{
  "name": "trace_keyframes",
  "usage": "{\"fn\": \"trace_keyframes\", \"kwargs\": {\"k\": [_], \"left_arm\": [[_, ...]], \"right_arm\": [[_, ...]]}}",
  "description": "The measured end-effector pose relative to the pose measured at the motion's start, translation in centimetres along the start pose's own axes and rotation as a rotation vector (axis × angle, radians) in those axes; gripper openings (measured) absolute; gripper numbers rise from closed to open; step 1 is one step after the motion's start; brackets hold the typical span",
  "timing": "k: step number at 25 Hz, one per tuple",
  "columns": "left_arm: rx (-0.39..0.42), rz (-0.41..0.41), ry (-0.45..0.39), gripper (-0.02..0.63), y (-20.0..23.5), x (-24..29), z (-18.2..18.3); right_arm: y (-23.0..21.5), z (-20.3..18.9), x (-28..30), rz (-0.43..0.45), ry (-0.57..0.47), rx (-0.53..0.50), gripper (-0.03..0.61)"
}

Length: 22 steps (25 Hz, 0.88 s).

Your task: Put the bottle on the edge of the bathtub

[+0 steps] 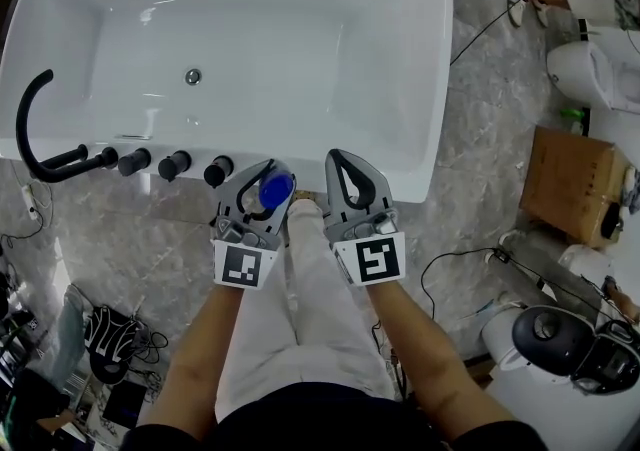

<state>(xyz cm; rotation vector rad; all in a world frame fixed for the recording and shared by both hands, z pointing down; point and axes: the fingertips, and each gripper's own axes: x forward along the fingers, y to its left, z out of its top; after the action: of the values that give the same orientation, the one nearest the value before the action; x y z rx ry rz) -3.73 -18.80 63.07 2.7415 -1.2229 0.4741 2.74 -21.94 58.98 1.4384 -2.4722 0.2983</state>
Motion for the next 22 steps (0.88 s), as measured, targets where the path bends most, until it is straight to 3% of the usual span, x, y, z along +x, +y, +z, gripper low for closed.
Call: {"fn": "trace_keyframes", "kwargs": {"k": [12,22], "left_arm": [[-0.039,-0.013,0.036,0.158,-1.0,0.4,-4.3],[-0.043,-0.012,0.040,0.158,-1.0,0.9,-5.7]], "right_arm": [[0.9,-2.6,0.1,0.023,0.051,0.009,0.001],[1.7,-3.6,0.1,0.028,0.070,0.014,0.001]]}}
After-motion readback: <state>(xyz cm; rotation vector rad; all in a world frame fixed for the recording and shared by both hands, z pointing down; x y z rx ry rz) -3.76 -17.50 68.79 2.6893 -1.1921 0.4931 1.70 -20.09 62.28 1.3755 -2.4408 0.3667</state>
